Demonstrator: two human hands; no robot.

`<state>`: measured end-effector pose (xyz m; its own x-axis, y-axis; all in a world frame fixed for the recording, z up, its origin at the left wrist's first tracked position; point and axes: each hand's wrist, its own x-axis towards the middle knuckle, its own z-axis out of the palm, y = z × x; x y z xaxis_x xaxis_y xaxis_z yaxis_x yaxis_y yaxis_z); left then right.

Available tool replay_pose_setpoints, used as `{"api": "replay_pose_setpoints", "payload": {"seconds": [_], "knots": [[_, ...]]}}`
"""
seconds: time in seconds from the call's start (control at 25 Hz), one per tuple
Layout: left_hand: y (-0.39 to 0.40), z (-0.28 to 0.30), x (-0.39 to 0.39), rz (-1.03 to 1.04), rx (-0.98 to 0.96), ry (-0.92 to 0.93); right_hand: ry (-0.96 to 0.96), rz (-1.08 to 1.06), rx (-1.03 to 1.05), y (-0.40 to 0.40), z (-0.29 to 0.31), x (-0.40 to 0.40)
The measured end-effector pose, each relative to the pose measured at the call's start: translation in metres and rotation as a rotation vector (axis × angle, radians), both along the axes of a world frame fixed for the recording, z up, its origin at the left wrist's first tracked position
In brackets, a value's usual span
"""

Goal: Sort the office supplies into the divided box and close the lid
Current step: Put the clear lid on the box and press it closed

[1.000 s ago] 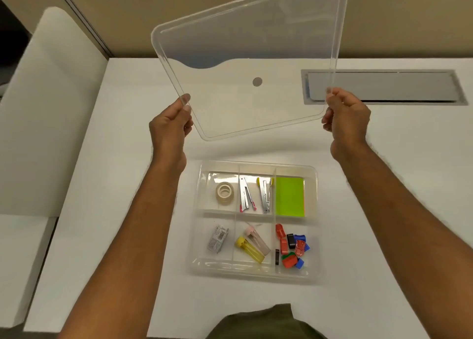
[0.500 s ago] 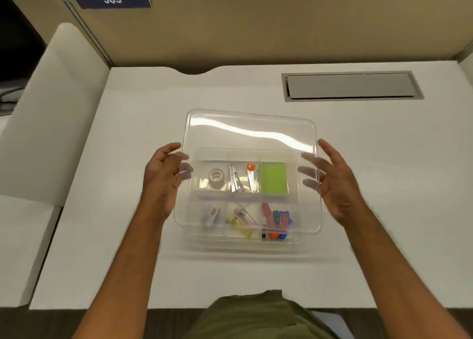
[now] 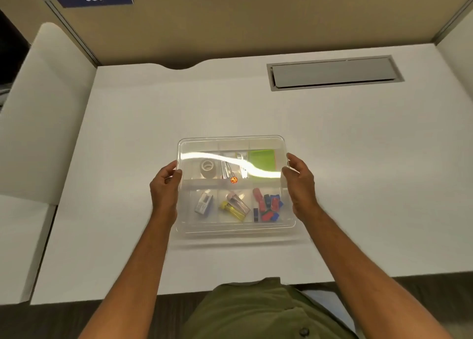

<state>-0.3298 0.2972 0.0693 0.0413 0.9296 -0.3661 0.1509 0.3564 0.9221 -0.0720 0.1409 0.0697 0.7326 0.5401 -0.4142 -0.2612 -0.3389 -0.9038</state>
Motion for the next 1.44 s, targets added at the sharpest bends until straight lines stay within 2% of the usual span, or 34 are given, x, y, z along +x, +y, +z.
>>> {"api": "replay_pose_setpoints", "payload": {"seconds": [0.32, 0.56, 0.76, 0.84, 0.96, 1.04, 1.2, 1.44], "knots": [[0.008, -0.024, 0.012, 0.011, -0.012, 0.062, -0.294, 0.022, -0.138, 0.022, -0.027, 0.009], [0.006, -0.029, 0.017, 0.000, 0.042, 0.189, -0.572, 0.164, -0.164, 0.018, -0.042, 0.004], [0.004, -0.035, 0.020, -0.058, 0.211, 0.438, -0.713, 0.258, -0.231, 0.019, -0.050, 0.000], [-0.004, -0.034, 0.026, -0.125, 0.355, 0.623, -0.872, 0.309, -0.349, 0.020, -0.051, -0.005], [-0.014, -0.033, 0.036, -0.403, 0.635, 1.020, -1.102, 0.423, -0.521, 0.024, -0.046, -0.012], [-0.013, -0.035, 0.041, -0.596, 0.715, 1.143, -1.184, 0.522, -0.567, 0.026, -0.043, -0.014], [-0.008, -0.040, 0.042, -0.672, 0.721, 1.206, -1.220, 0.668, -0.553, 0.030, -0.043, -0.014], [-0.007, -0.040, 0.047, -0.675, 0.665, 1.237, -1.171, 0.636, -0.520, 0.036, -0.042, -0.015]]}}
